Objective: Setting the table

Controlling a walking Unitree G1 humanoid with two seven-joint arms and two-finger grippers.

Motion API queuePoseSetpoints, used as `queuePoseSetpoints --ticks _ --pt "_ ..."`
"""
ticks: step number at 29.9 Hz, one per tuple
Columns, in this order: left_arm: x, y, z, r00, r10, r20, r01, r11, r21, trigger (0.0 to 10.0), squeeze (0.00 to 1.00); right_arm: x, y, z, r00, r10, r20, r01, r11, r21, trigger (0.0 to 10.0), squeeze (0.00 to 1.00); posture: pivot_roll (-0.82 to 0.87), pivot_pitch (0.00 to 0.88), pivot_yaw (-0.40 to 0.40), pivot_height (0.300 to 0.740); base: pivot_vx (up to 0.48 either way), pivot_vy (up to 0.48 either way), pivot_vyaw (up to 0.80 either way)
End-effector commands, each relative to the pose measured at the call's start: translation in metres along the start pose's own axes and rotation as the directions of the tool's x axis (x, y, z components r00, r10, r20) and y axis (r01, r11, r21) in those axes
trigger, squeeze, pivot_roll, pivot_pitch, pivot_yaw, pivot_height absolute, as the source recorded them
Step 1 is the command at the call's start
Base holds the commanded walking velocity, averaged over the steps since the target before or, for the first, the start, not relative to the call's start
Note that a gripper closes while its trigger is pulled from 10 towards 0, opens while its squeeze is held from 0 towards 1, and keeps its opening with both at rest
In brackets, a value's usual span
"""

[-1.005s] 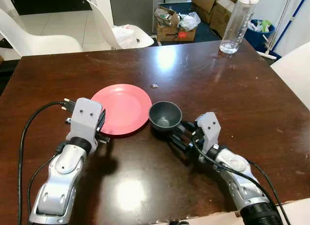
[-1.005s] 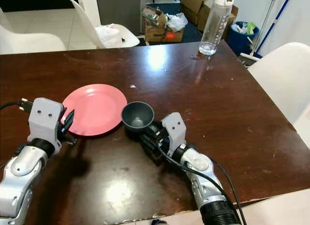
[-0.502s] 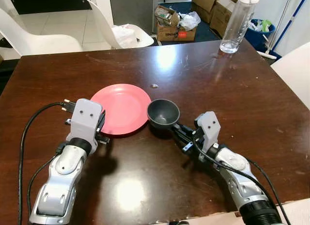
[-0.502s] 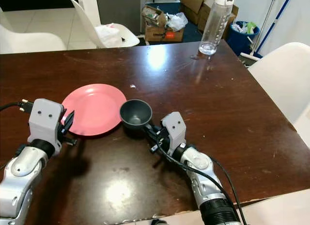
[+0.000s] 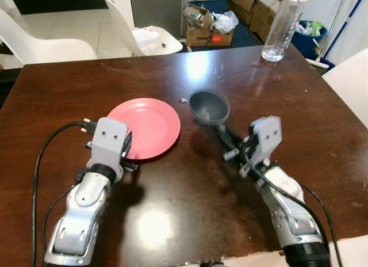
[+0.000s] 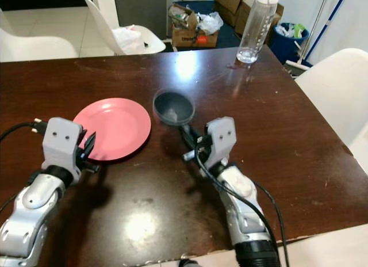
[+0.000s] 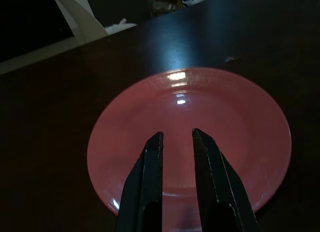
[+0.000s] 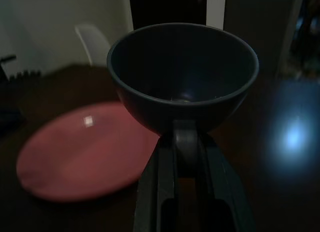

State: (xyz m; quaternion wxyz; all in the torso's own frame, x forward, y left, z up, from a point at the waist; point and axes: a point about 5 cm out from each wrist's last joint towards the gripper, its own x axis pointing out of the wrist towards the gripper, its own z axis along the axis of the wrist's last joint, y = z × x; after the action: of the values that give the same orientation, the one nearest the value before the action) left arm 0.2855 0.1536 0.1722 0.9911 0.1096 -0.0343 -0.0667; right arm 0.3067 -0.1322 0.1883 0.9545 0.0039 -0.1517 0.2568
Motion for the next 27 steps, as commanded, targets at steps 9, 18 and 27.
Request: queuePoseSetpoints --ticks 9,18,27 --pt "0.012 -0.011 0.008 0.998 0.060 0.001 -0.059 0.988 -0.139 10.0 0.00 0.000 0.014 0.006 0.972 -0.233 0.013 0.233 0.972 -0.031 10.0 0.00 0.00 0.115 0.056 0.740 0.000 0.000 0.00" --pt "0.003 -0.007 -0.004 0.995 0.088 -0.036 -0.092 0.988 -0.128 10.0 0.00 -0.002 0.011 -0.005 0.949 -0.314 -0.023 0.313 0.950 -0.015 10.0 0.00 0.00 0.113 0.043 0.740 0.000 0.000 0.00" --pt "-0.003 -0.011 -0.013 0.993 0.004 -0.120 -0.020 0.991 -0.133 10.0 0.00 -0.001 0.018 -0.009 0.948 -0.315 -0.045 0.314 0.949 -0.023 10.0 0.00 0.01 0.113 0.034 0.740 0.000 0.000 0.00"
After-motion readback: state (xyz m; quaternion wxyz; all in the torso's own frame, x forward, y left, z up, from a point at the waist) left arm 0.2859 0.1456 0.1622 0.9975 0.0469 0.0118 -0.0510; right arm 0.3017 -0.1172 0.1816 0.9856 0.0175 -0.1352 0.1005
